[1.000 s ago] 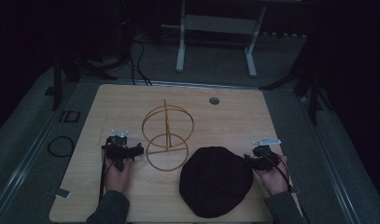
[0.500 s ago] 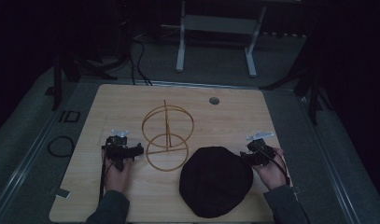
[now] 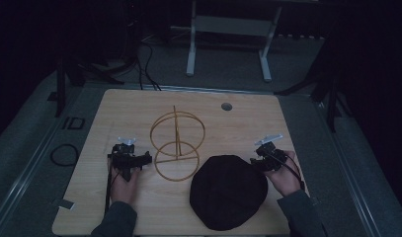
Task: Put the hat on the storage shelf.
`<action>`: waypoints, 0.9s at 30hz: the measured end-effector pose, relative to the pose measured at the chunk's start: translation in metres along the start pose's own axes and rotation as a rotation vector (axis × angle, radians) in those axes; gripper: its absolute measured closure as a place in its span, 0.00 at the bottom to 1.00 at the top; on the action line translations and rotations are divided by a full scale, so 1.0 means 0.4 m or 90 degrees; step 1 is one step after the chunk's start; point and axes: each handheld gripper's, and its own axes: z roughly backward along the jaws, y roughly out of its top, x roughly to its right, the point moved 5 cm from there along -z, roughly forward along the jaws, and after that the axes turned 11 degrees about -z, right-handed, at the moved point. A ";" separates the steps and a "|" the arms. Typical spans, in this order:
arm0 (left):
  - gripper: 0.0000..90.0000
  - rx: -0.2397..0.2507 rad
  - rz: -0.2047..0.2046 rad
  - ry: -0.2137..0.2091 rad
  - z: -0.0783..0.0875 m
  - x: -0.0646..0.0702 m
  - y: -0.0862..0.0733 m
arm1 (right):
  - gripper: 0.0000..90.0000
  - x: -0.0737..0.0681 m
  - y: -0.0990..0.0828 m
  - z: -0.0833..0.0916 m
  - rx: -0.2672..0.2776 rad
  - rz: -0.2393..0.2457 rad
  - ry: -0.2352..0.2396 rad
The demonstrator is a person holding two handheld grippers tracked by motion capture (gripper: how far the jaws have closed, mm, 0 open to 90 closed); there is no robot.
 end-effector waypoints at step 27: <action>0.01 0.000 0.000 0.000 0.000 0.000 0.000 | 0.51 -0.025 0.036 0.041 -0.044 0.035 0.039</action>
